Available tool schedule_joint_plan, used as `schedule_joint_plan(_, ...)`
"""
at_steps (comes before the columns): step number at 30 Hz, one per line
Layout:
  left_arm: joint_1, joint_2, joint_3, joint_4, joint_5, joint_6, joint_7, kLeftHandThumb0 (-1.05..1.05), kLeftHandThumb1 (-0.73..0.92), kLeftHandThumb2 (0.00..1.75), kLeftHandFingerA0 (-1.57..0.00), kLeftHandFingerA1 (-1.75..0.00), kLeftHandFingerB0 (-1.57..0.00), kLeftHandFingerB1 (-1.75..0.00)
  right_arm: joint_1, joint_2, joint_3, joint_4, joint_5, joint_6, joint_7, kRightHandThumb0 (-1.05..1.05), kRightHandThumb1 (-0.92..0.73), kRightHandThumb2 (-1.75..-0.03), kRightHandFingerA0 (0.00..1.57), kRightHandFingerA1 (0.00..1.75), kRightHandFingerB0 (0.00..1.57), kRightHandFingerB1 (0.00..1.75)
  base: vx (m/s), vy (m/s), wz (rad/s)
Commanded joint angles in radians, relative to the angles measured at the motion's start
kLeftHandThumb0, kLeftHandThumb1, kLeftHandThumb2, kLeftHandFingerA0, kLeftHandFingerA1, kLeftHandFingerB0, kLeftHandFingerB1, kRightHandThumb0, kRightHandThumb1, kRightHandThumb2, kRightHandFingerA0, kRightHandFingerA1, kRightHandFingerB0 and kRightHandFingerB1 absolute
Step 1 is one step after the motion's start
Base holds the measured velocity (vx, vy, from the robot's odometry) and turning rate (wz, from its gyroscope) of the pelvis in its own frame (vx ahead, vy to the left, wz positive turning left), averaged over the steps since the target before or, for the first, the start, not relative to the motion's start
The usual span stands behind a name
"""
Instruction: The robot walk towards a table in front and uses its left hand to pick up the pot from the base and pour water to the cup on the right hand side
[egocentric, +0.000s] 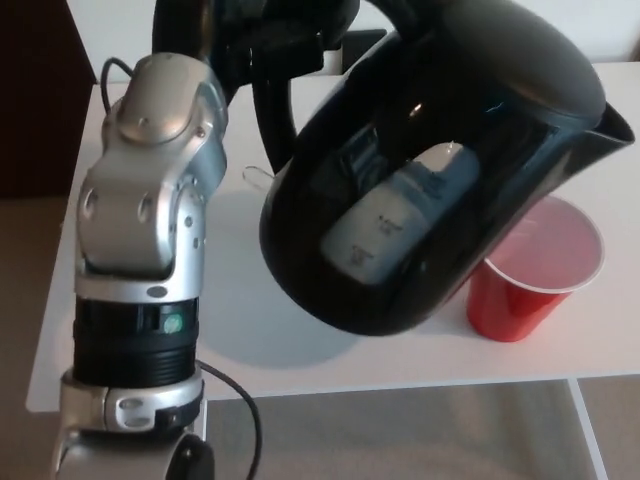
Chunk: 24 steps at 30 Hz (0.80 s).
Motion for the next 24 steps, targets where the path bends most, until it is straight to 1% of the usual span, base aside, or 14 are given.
schedule_joint_plan(1, -0.035, 0.083, -0.100, 0.039, 0.171, -0.166, 0.107, -0.14, 0.78, 0.69, -1.16, -1.24, -0.81, -1.10, -0.003, -0.008, -0.011, -0.017, 0.017, 0.043, -0.003, -0.57, -0.27, -0.66, 0.96, 0.78, 0.72, 0.70, 0.00, 0.000, 0.00)
schedule_joint_plan(2, -0.035, 0.088, -0.106, 0.042, 0.174, -0.171, 0.111, -0.14, 0.78, 0.69, -1.16, -1.24, -0.81, -1.10, -0.003, -0.008, -0.011, -0.019, 0.017, 0.044, -0.003, -0.57, -0.27, -0.66, 0.96, 0.78, 0.72, 0.70, 0.00, 0.000, 0.00)
schedule_joint_plan(3, -0.035, 0.135, -0.166, 0.075, 0.255, -0.244, 0.150, -0.14, 0.81, 0.64, -1.17, -1.25, -0.80, -1.06, -0.003, -0.008, -0.003, -0.012, 0.004, 0.021, -0.014, -0.56, -0.28, -0.67, 0.97, 0.77, 0.74, 0.70, 0.00, 0.000, 0.00)
schedule_joint_plan(4, -0.038, 0.148, -0.179, 0.083, 0.274, -0.253, 0.162, -0.15, 0.82, 0.64, -1.17, -1.25, -0.81, -1.05, -0.006, -0.008, 0.001, -0.010, -0.002, 0.014, -0.019, -0.59, -0.21, -0.82, 0.93, 0.82, 0.71, 0.75, 0.00, 0.000, 0.00)
schedule_joint_plan(5, -0.040, 0.154, -0.184, 0.086, 0.277, -0.256, 0.169, -0.15, 0.82, 0.64, -1.17, -1.25, -0.81, -1.05, -0.007, -0.008, 0.002, -0.009, -0.004, 0.012, -0.020, -0.59, -0.21, -0.82, 0.93, 0.82, 0.71, 0.75, 0.00, 0.000, 0.00)
schedule_joint_plan(6, -0.043, 0.164, -0.193, 0.092, 0.289, -0.263, 0.178, -0.15, 0.83, 0.66, -1.14, -1.27, -0.82, -1.03, -0.010, -0.009, 0.002, -0.007, -0.003, 0.011, -0.018, -0.55, -0.28, -0.72, 0.96, 0.78, 0.71, 0.71, 0.00, 0.000, 0.00)
schedule_joint_plan(9, -0.052, 0.190, -0.217, 0.108, 0.316, -0.276, 0.205, -0.14, 0.82, 0.67, -1.14, -1.28, -0.83, -0.98, -0.018, -0.008, 0.000, 0.001, 0.001, 0.006, -0.010, -0.56, -0.25, -0.73, 0.95, 0.79, 0.72, 0.72, 0.00, 0.000, 0.00)
schedule_joint_plan(10, -0.051, 0.204, -0.224, 0.113, 0.327, -0.288, 0.212, -0.14, 0.81, 0.67, -1.15, -1.28, -0.83, -0.98, -0.019, -0.008, 0.006, 0.003, -0.006, -0.001, -0.014, -0.60, -0.27, -0.69, 0.97, 0.78, 0.72, 0.71, 0.00, 0.000, 0.00)
schedule_joint_plan(12, -0.046, 0.226, -0.241, 0.117, 0.351, -0.303, 0.222, -0.16, 0.80, 0.66, -1.16, -1.30, -0.83, -0.99, -0.016, -0.010, 0.013, 0.001, -0.014, -0.014, -0.015, -0.65, -0.29, -0.68, 0.99, 0.78, 0.73, 0.72, 0.00, 0.000, 0.00)
schedule_joint_plan(13, -0.043, 0.242, -0.254, 0.117, 0.368, -0.312, 0.228, -0.18, 0.80, 0.66, -1.15, -1.32, -0.81, -1.06, -0.017, -0.011, 0.016, 0.003, -0.016, -0.014, -0.016, -0.61, -0.30, -0.67, 1.00, 0.77, 0.72, 0.71, 0.00, 0.000, 0.00)
schedule_joint_plan(20, -0.022, 0.298, -0.292, 0.107, 0.412, -0.357, 0.237, -0.20, 0.79, 0.66, -1.13, -1.34, -0.80, -1.08, -0.026, -0.016, 0.015, 0.012, -0.011, -0.001, -0.018, -0.62, -0.29, -0.65, 1.00, 0.77, 0.72, 0.70, 0.00, 0.000, 0.00)
schedule_joint_plan(22, -0.013, 0.314, -0.302, 0.104, 0.423, -0.386, 0.240, -0.18, 0.80, 0.66, -1.12, -1.34, -0.81, -1.04, -0.026, -0.017, 0.016, 0.014, -0.013, -0.011, -0.013, -0.65, -0.27, -0.66, 0.99, 0.79, 0.72, 0.72, 0.00, 0.000, 0.00)
schedule_joint_plan(23, -0.009, 0.317, -0.305, 0.096, 0.426, -0.383, 0.237, -0.18, 0.80, 0.65, -1.11, -1.36, -0.79, -1.09, -0.026, -0.018, 0.017, 0.014, -0.014, -0.012, -0.014, -0.68, -0.27, -0.67, 1.00, 0.79, 0.71, 0.71, 0.00, 0.000, 0.00)
schedule_joint_plan(24, -0.007, 0.318, -0.306, 0.092, 0.427, -0.382, 0.236, -0.18, 0.80, 0.65, -1.11, -1.36, -0.79, -1.09, -0.026, -0.018, 0.018, 0.014, -0.014, -0.012, -0.014, -0.68, -0.27, -0.67, 1.00, 0.79, 0.71, 0.71, 0.00, 0.000, 0.00)
